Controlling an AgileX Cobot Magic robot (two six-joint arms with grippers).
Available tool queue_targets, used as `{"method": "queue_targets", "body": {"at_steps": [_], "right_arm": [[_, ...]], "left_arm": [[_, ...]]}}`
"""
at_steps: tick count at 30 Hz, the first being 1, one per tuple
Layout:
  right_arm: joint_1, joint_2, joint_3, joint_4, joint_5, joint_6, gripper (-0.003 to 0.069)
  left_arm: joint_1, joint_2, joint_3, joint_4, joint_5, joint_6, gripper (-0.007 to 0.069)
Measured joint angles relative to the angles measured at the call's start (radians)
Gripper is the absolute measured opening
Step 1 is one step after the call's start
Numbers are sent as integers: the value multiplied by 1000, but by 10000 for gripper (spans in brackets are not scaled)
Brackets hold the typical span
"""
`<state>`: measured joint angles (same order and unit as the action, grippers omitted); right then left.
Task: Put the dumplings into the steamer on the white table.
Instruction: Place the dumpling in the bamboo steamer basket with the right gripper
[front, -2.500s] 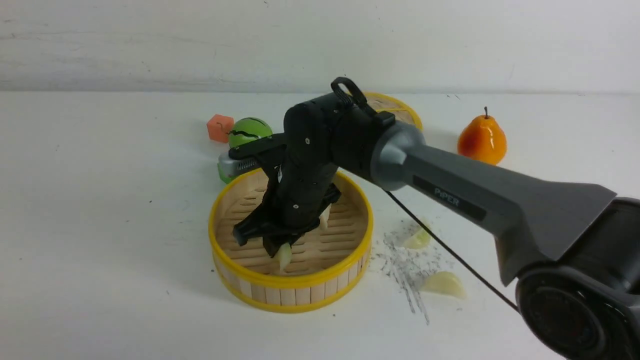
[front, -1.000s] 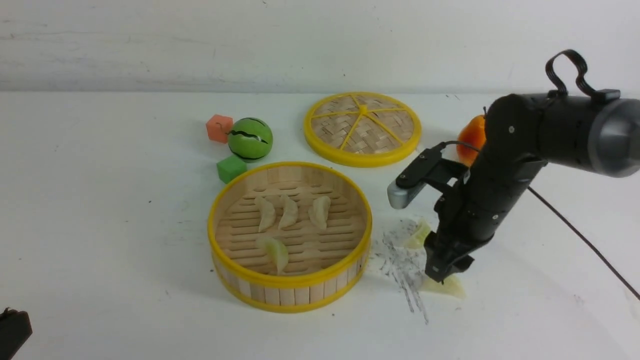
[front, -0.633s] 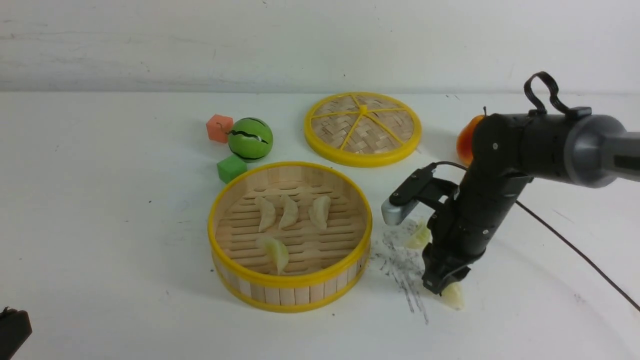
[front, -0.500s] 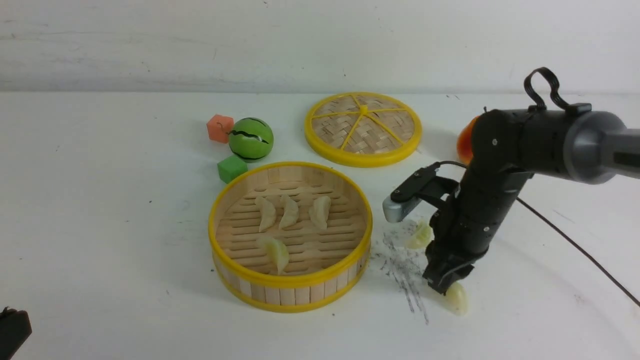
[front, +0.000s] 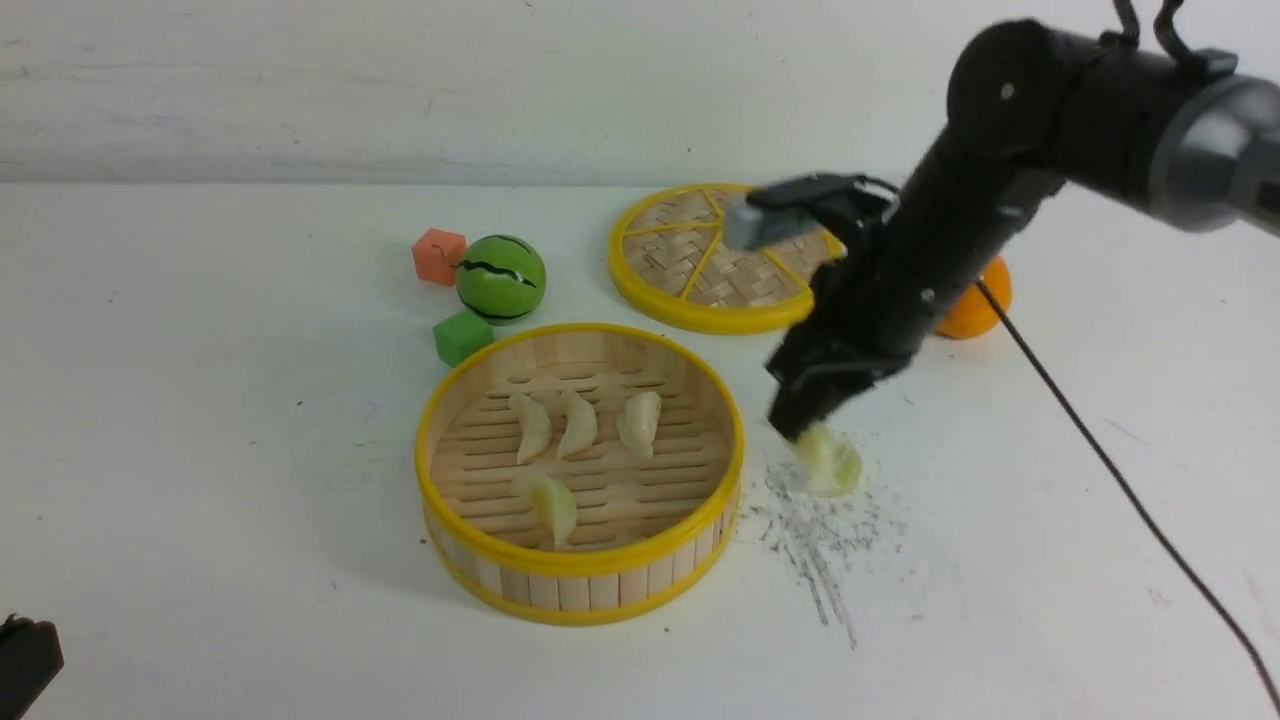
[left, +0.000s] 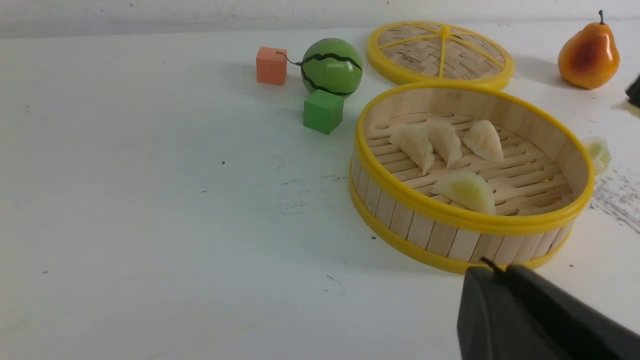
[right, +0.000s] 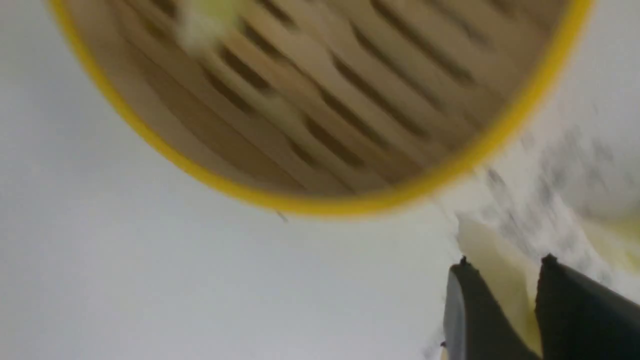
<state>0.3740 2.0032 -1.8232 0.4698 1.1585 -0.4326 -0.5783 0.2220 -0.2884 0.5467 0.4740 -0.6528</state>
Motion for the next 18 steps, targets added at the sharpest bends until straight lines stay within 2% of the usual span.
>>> {"method": "queue_targets", "body": {"at_steps": [4, 8, 18], "right_arm": [[99, 6, -54, 72, -113, 1, 167], [186, 59, -57, 31, -220, 17, 165], [196, 202, -56, -14, -273, 56, 165]], "left_arm": [[0, 0, 0, 7, 0, 0, 27], [0, 0, 0, 9, 0, 0, 28], [0, 0, 0, 11, 0, -1, 37]]}}
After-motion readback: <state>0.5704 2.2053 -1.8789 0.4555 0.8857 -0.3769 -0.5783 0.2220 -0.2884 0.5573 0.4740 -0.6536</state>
